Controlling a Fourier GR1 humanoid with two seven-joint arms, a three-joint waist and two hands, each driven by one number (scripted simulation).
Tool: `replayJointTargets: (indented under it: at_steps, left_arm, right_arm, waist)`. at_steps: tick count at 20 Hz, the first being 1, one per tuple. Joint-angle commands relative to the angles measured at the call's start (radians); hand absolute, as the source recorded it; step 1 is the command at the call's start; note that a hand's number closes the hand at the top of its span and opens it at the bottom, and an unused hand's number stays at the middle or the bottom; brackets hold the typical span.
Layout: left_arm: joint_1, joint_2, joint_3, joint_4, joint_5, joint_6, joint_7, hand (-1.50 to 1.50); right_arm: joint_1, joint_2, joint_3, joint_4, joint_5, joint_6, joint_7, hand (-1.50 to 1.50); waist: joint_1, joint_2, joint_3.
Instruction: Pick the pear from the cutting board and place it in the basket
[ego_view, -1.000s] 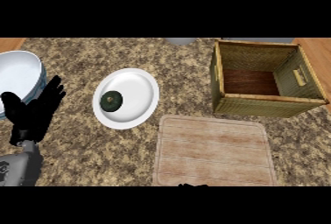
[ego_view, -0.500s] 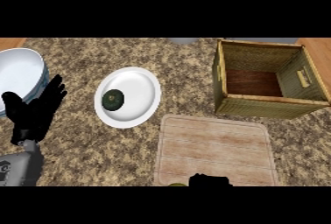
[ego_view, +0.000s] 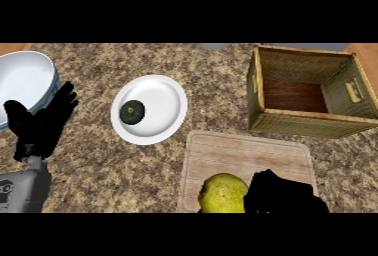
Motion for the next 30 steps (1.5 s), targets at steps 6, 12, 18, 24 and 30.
replayJointTargets:
  at_steps: [6, 12, 18, 24, 30]
  left_arm:
    - [-0.048, -0.014, -0.009, 0.039, -0.016, 0.016, -0.011, 0.00]
    - [0.030, -0.001, 0.008, 0.010, 0.016, -0.029, -0.047, 0.00]
    - [-0.001, -0.003, 0.011, 0.036, 0.010, -0.022, -0.028, 0.00]
    - [0.014, -0.031, -0.009, 0.015, -0.023, 0.017, -0.034, 0.00]
    - [-0.017, -0.033, 0.000, 0.026, -0.010, 0.015, -0.024, 0.00]
  right_arm:
    - [-0.509, 0.064, -0.407, -0.023, -0.216, 0.350, 0.288, 1.50]
    - [-0.726, -0.048, -0.765, 0.201, -0.440, 0.442, 0.151, 1.50]
    - [-0.773, -0.070, -0.808, 0.410, -0.466, 0.314, 0.018, 1.50]
    - [-0.682, -0.078, -0.924, 0.460, -0.445, 0.184, 0.008, -1.50]
    - [-0.785, -0.132, -0.918, 0.722, -0.502, 0.122, -0.172, -1.50]
  waist:
    - [0.009, 0.005, 0.005]
    - [0.005, 0.001, 0.008]
    - [-0.003, -0.001, 0.008]
    - [-0.007, -0.002, 0.008]
    - [-0.003, 0.000, 0.008]
